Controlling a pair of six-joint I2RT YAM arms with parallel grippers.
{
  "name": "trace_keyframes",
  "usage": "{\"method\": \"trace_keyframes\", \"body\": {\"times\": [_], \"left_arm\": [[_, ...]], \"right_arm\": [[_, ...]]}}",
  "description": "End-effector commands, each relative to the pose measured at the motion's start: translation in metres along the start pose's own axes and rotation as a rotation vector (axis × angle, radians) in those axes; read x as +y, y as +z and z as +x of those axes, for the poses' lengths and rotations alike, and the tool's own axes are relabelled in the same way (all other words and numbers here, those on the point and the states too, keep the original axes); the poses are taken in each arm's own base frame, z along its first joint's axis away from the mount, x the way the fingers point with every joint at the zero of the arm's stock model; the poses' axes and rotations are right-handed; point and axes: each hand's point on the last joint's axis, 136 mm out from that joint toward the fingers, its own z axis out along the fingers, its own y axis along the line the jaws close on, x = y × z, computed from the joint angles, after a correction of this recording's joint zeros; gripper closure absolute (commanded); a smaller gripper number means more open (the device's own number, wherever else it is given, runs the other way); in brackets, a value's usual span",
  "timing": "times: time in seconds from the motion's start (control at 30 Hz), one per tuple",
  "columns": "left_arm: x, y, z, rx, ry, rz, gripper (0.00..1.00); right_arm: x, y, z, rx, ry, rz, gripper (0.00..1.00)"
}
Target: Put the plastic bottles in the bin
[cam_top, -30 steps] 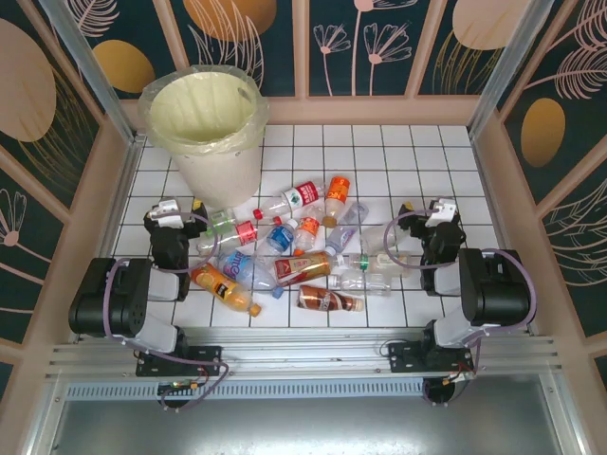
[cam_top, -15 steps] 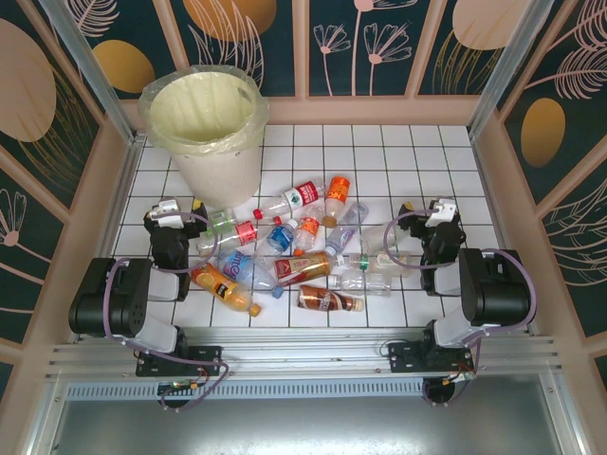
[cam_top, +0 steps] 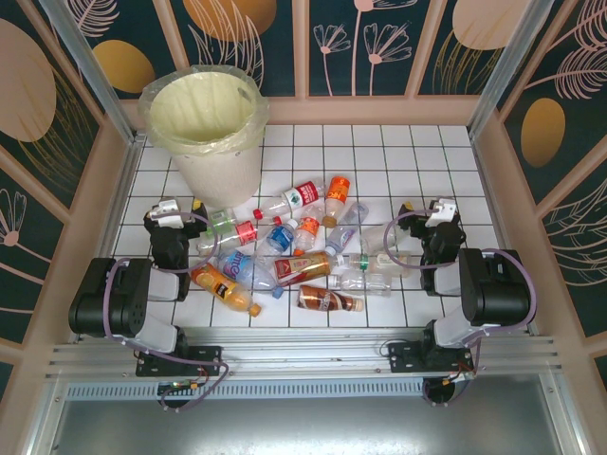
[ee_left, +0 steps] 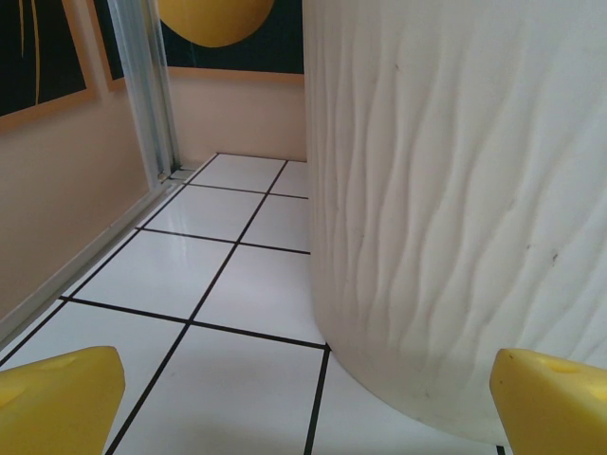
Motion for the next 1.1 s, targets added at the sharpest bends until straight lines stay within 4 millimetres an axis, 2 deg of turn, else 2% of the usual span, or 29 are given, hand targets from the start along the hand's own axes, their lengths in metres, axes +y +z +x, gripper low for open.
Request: {"method": "trace_keyframes", "body": {"times": [0.0, 0.2, 0.37, 0.6, 0.73, 0.93, 1.07], "left_arm": [[0.000, 0.002, -0.003, -0.010, -0.004, 0.006, 0.01], [-0.001, 0.000, -0.005, -0.019, -0.001, 0.014, 0.01], [0.001, -0.014, -0.016, -0.071, -0.013, 0.017, 0.02], [0.003, -0.026, -0.035, -0.063, -0.061, 0.005, 0.01], [0.006, -0.029, -0.036, 0.009, -0.132, -0.018, 0.02], [-0.014, -0.038, -0.050, 0.086, -0.245, 0.075, 0.01], [-0.048, -0.043, -0.051, 0.182, -0.385, 0.213, 0.01]], "right_arm": [[0.004, 0.003, -0.006, -0.021, 0.009, -0.022, 0.01], [0.004, 0.002, -0.007, -0.022, 0.009, -0.022, 0.01], [0.006, 0.001, -0.011, -0.027, 0.002, -0.023, 0.01], [0.007, -0.007, -0.030, -0.022, -0.015, 0.017, 0.01], [0.010, -0.014, -0.039, 0.012, 0.017, 0.041, 0.01], [0.022, -0.021, -0.053, 0.124, 0.197, 0.036, 0.01], [0.031, -0.024, -0.049, 0.241, 0.318, 0.043, 0.01]]}}
